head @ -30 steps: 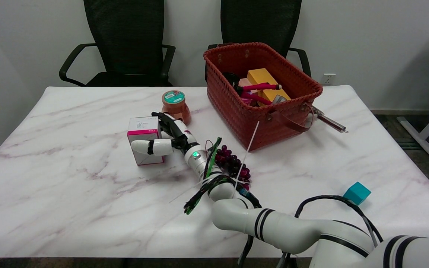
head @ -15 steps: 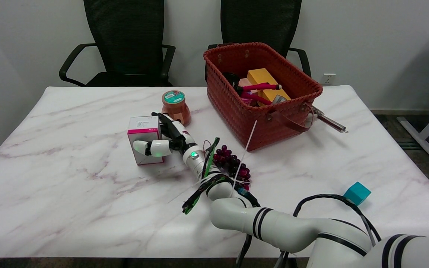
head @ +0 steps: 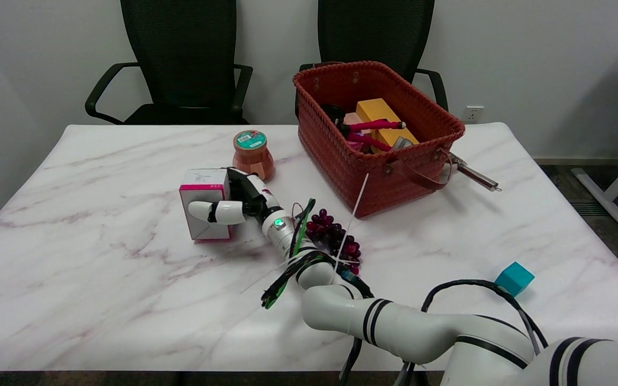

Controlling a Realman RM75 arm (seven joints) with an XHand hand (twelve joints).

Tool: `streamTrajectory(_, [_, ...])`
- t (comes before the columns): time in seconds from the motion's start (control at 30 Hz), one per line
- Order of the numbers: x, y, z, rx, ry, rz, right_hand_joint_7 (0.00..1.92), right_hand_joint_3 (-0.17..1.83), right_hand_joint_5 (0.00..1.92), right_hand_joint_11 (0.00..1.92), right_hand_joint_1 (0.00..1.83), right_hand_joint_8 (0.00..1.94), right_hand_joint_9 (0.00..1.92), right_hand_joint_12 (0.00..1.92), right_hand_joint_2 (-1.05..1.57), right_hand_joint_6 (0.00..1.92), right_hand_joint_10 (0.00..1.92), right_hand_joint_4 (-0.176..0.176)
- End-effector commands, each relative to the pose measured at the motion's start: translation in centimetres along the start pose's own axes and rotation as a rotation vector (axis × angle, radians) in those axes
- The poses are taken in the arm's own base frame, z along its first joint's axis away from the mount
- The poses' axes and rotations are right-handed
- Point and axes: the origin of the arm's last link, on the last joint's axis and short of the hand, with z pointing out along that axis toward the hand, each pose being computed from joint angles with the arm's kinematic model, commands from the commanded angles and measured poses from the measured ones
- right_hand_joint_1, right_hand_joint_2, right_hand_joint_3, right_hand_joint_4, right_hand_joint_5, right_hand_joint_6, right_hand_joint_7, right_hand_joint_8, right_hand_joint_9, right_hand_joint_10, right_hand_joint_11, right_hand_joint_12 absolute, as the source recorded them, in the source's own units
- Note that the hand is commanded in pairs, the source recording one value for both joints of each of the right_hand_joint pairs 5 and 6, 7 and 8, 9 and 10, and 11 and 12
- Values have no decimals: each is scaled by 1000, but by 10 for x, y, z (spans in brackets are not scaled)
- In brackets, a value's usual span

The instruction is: Pick up the white paper box.

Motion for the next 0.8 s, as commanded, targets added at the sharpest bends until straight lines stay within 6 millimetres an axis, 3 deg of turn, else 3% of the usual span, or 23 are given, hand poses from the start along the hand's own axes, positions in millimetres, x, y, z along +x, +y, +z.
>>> streamTrajectory(0.03, [-1, -1, -1, 7, 3, 58, 925, 542, 420, 708, 1224, 925, 875, 708, 751, 420, 875, 0])
streamTrajectory(0.23, [0, -2, -1, 11, 4, 86, 973, 504, 486, 764, 1235, 973, 927, 764, 874, 486, 927, 0])
streamTrajectory(0.3, [0, -2, -1, 12, 6, 87, 991, 518, 597, 794, 1238, 991, 943, 794, 905, 597, 943, 0])
streamTrajectory(0.53, [0, -2, -2, 17, 11, 88, 1115, 689, 849, 929, 1281, 1115, 1046, 929, 954, 849, 1046, 0])
streamTrajectory(0.8, [4, -11, -2, 63, 29, 99, 1181, 775, 925, 983, 1275, 1181, 1102, 983, 982, 925, 1102, 0])
